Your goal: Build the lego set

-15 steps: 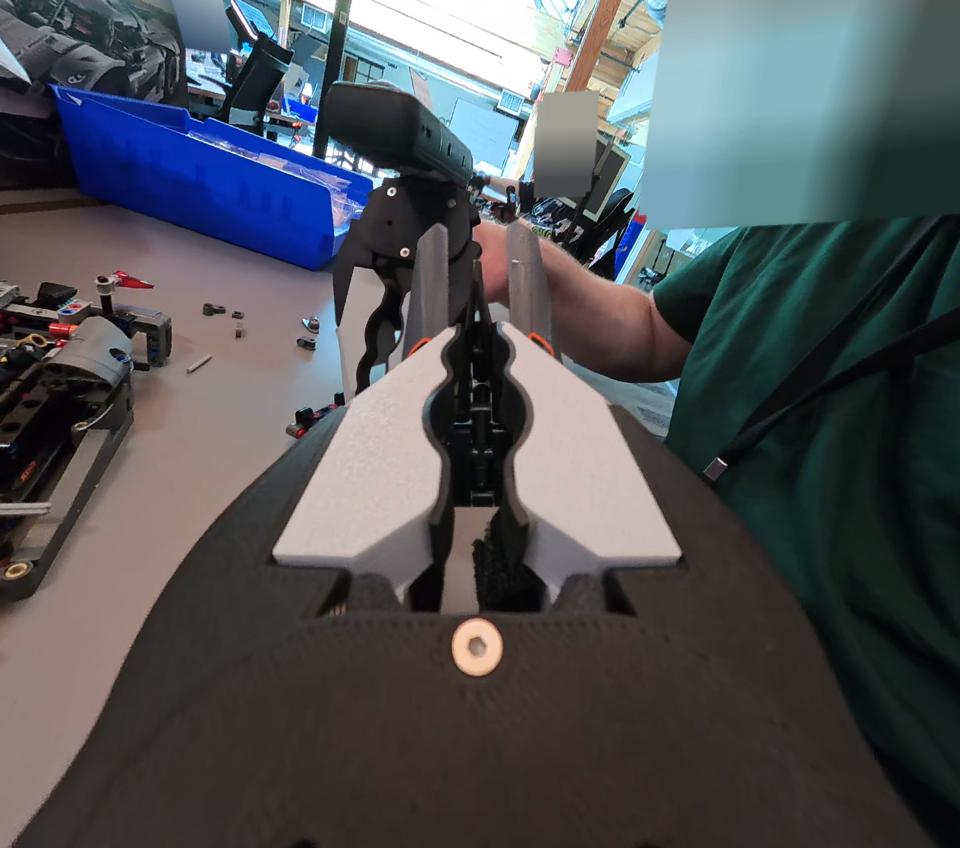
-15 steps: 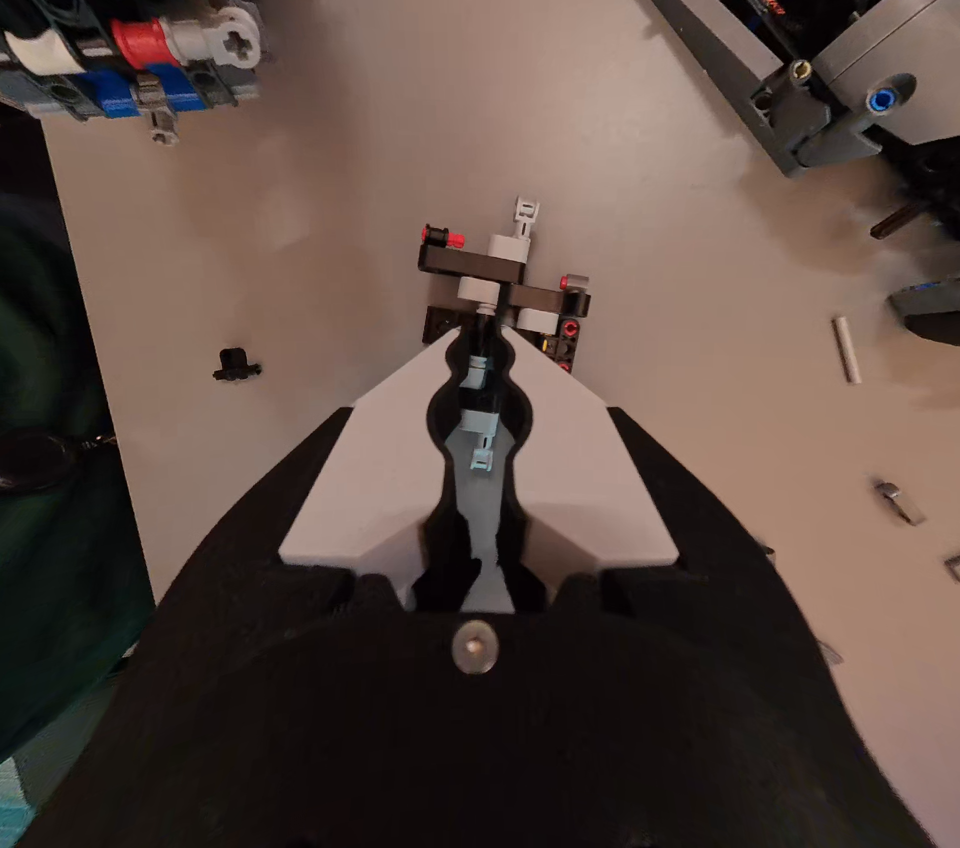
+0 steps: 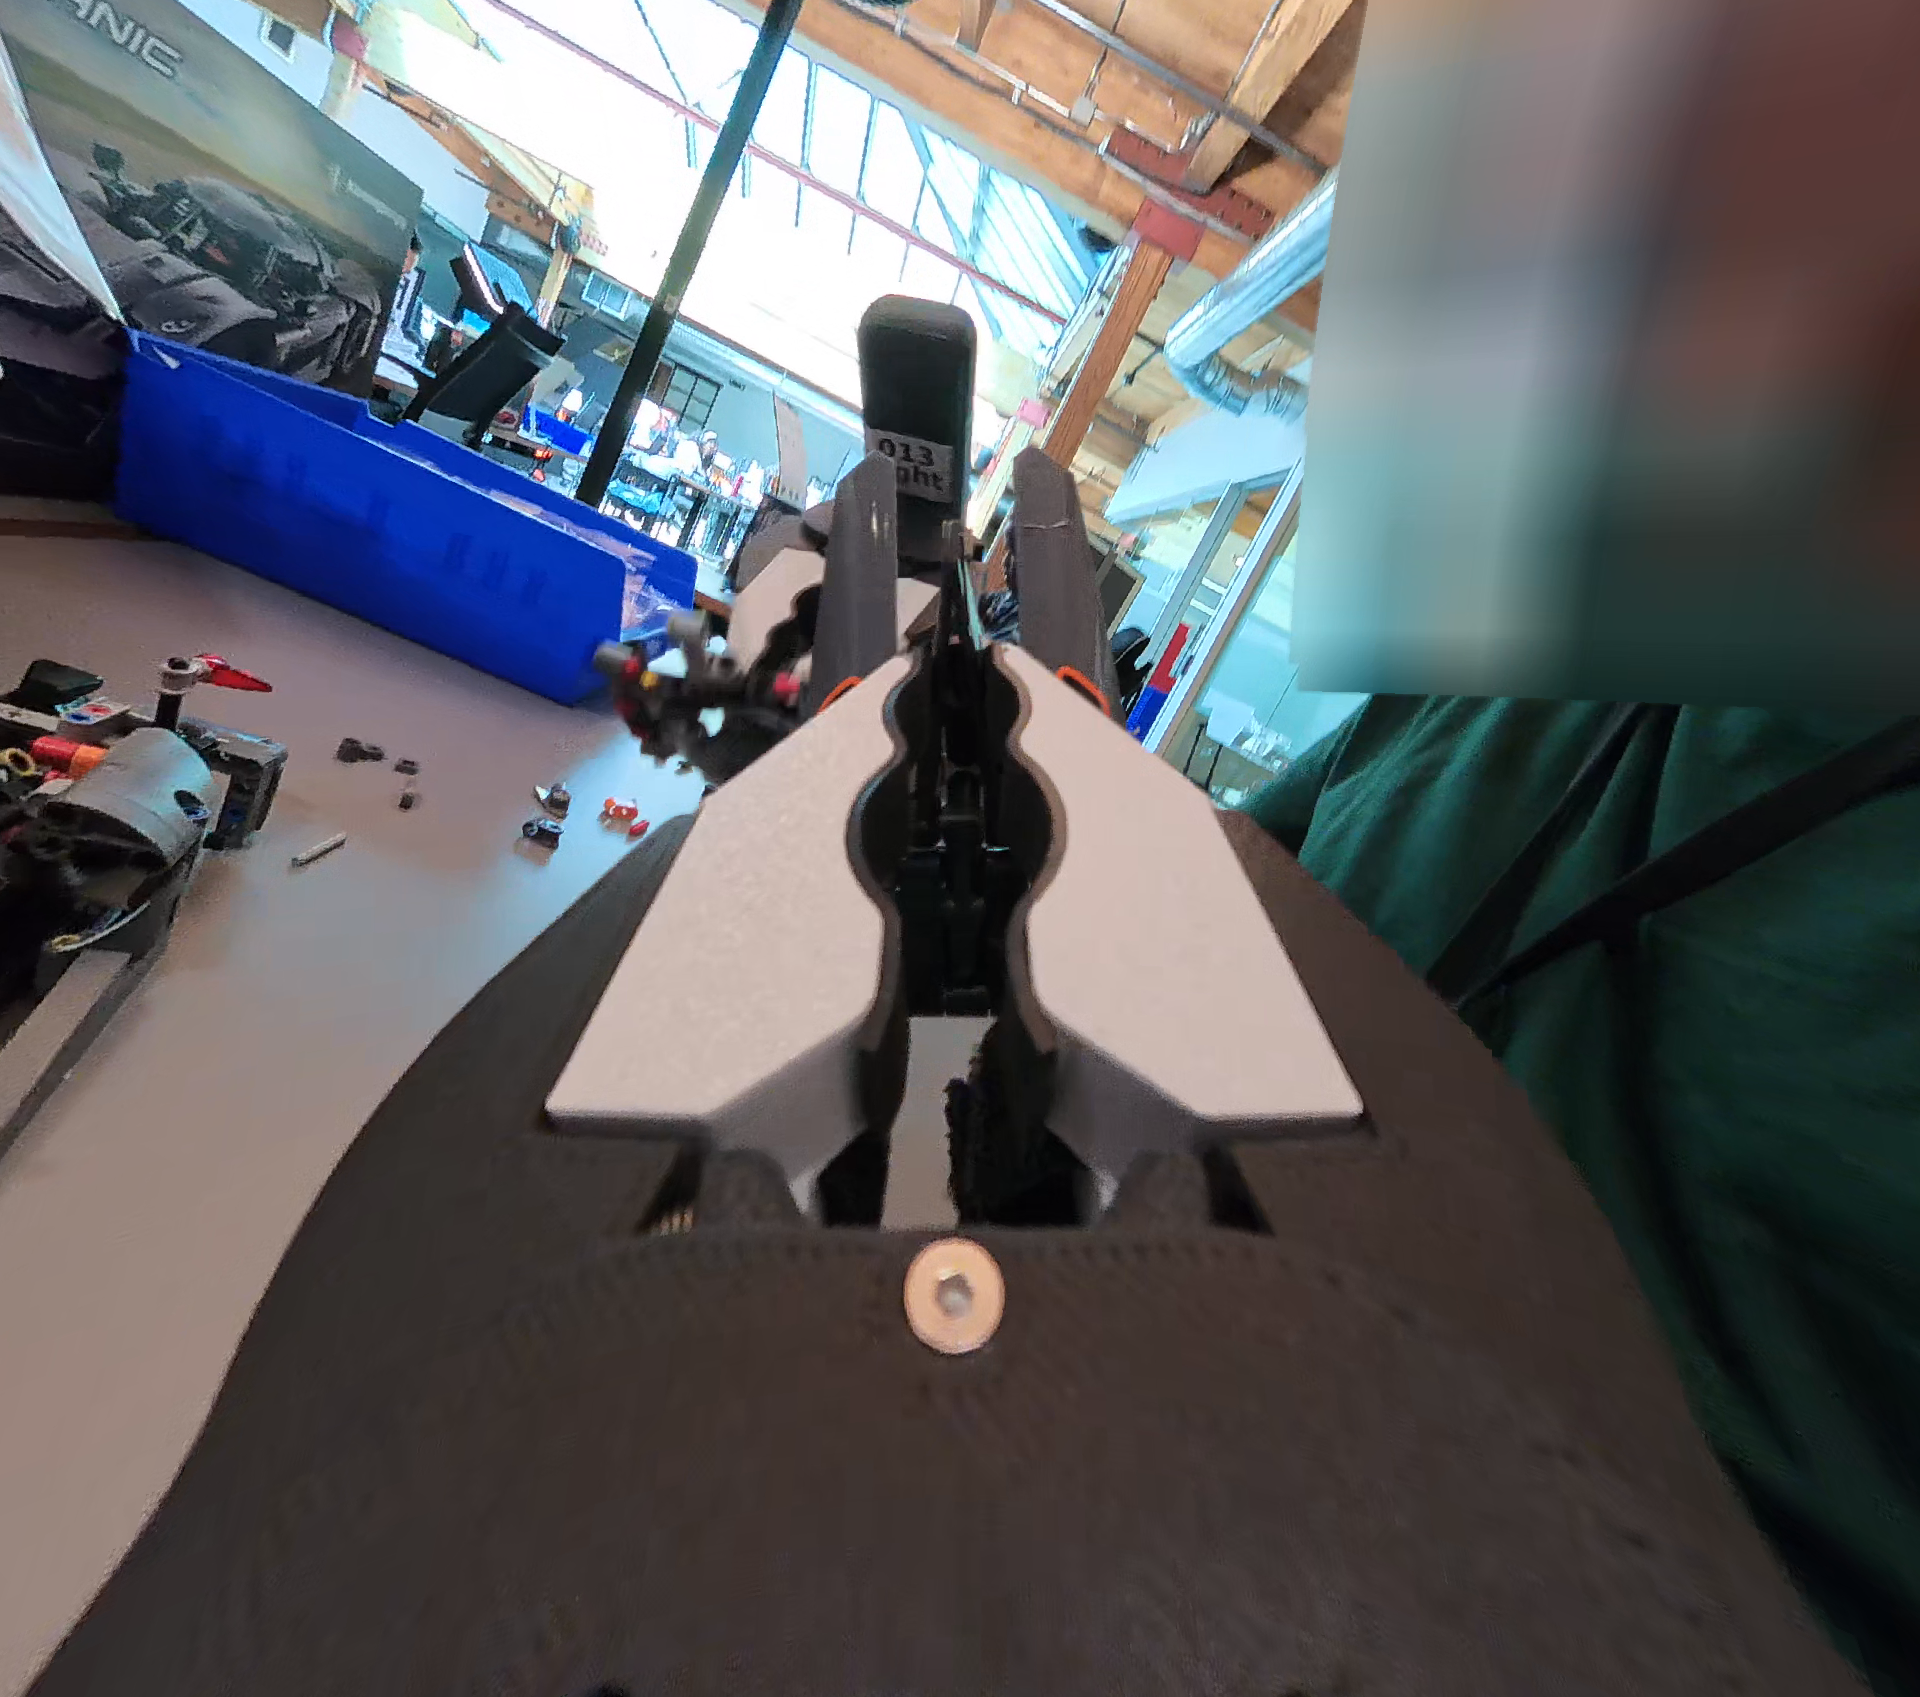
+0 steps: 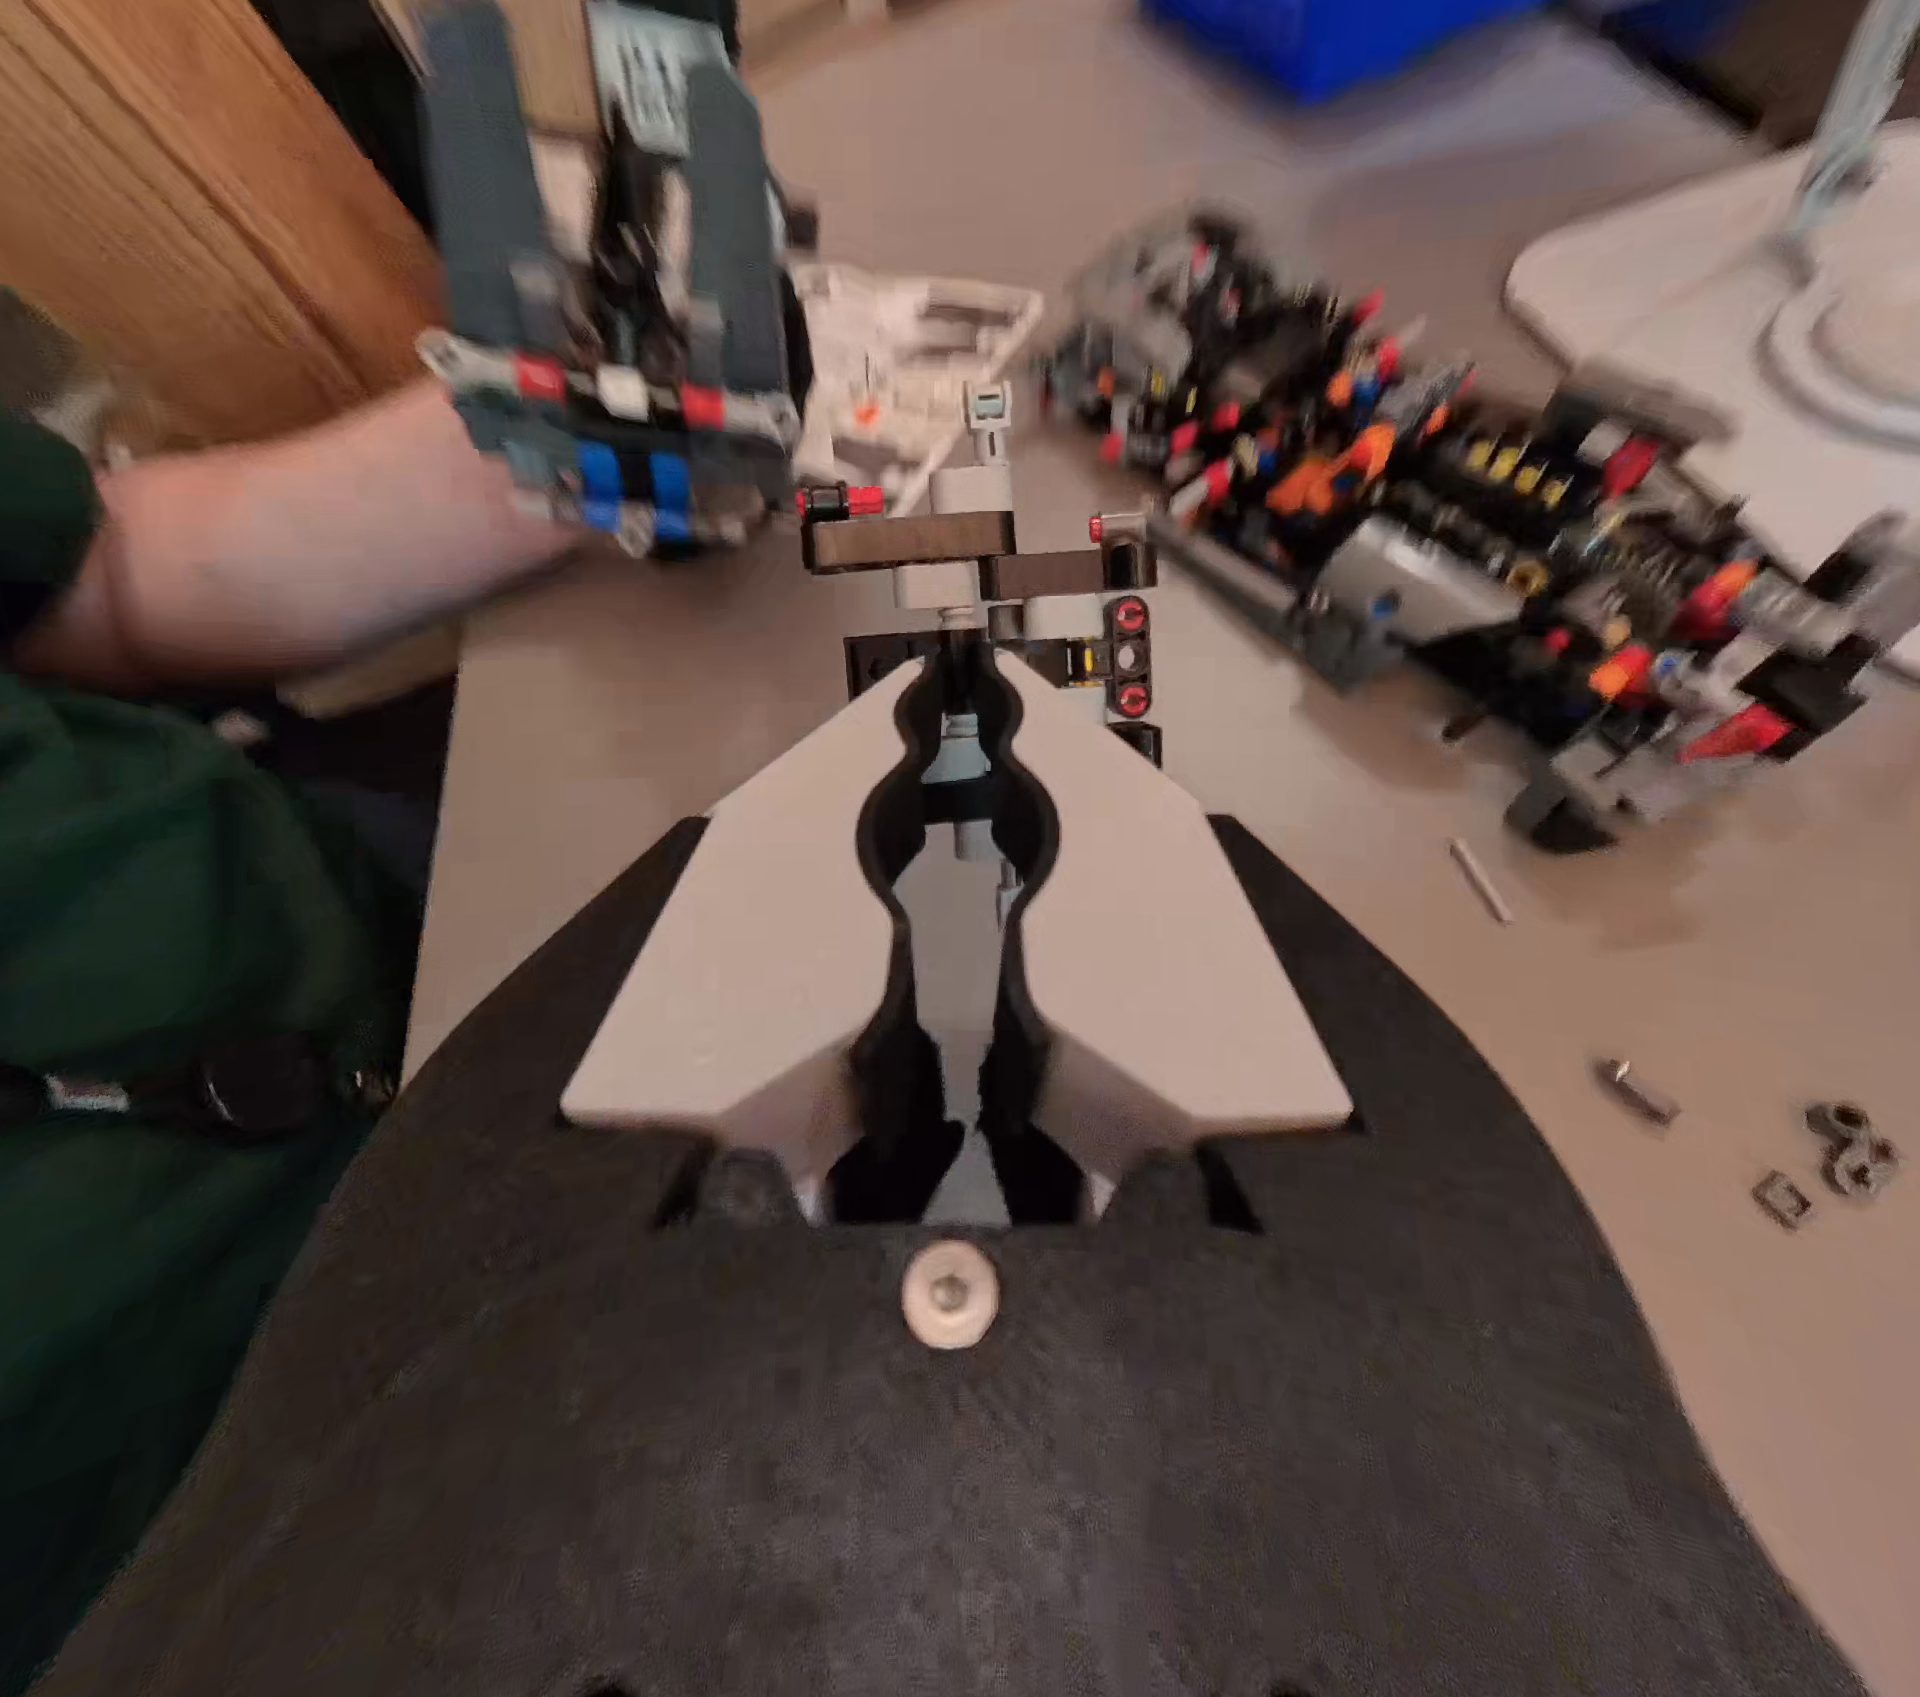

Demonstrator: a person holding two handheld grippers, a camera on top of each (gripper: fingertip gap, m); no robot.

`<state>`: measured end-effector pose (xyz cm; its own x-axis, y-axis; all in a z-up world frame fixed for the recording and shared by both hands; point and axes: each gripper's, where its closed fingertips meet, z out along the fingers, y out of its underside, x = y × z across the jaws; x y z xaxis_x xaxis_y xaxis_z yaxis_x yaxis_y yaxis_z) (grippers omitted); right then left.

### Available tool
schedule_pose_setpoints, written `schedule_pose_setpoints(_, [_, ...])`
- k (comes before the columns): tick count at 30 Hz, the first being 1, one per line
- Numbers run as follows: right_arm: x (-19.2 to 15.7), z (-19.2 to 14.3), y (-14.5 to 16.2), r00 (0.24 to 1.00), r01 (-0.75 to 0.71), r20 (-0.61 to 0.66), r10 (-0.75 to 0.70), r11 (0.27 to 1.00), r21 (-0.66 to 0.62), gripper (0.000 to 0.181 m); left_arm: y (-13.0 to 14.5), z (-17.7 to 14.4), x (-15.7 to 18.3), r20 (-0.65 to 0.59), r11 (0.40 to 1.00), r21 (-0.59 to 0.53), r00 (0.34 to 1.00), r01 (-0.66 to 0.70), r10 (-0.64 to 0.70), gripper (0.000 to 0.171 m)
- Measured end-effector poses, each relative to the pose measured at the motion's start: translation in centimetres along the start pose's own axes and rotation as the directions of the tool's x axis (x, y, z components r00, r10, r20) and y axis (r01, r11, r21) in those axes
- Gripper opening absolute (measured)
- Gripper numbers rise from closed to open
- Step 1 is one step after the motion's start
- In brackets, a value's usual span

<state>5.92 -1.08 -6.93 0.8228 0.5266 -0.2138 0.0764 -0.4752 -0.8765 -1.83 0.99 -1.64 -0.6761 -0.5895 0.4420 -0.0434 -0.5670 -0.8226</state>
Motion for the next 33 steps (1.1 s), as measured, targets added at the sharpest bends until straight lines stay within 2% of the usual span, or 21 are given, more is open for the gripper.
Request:
schedule_pose_setpoints(2, [-0.8, -1.2, -2.6, 0.999, 0.024, 0.018, -0.027, 0.986, 0.163, 0.004, -0.3, 0.4, -0.2, -0.004, 0.999, 0.037, 0.999, 0.034, -0.034, 0.007])
schedule_pose_setpoints(5, [-1.4, -2.6, -5.3, 0.999, 0.035, 0.019, -0.043, 0.948, 0.318, 0.004, -0.2, 1.4, -0.3, -0.013, 0.994, 0.075, 0.997, 0.078, -0.077, 0.007])
schedule_pose_setpoints(9, [-1.8, -3.4, -7.3, 0.994, 0.108, -0.043, -0.099, 0.894, 0.435, 0.004, -0.1, 3.1, -0.5, -0.024, 0.982, 0.137, 0.991, 0.134, -0.132, 0.007])
schedule_pose_setpoints(13, [-1.7, -3.6, -8.1, 0.979, 0.199, -0.138, -0.152, 0.866, 0.458, 0.004, -0.5, 4.2, -0.7, -0.044, 0.960, 0.203, 0.981, 0.194, -0.189, 0.007])
schedule_pose_setpoints(19, [-2.7, -3.7, -8.5, 0.953, 0.300, -0.182, -0.242, 0.834, 0.462, 0.004, -0.7, 5.2, -1.0, -0.084, 0.930, 0.254, 0.964, 0.265, -0.252, 0.011])
schedule_pose_setpoints(24, [-2.4, -3.6, -8.4, 0.908, 0.408, -0.274, -0.318, 0.822, 0.398, 0.003, -0.8, 5.4, -1.3, -0.101, 0.915, 0.273, 0.955, 0.297, -0.280, 0.007])
schedule_pose_setpoints(33, [-1.6, -4.2, -8.2, 0.912, 0.395, -0.281, -0.298, 0.825, 0.405, 0.003, -0.9, 5.5, -1.8, -0.096, 0.907, 0.288, 0.951, 0.308, -0.293, 0.007])
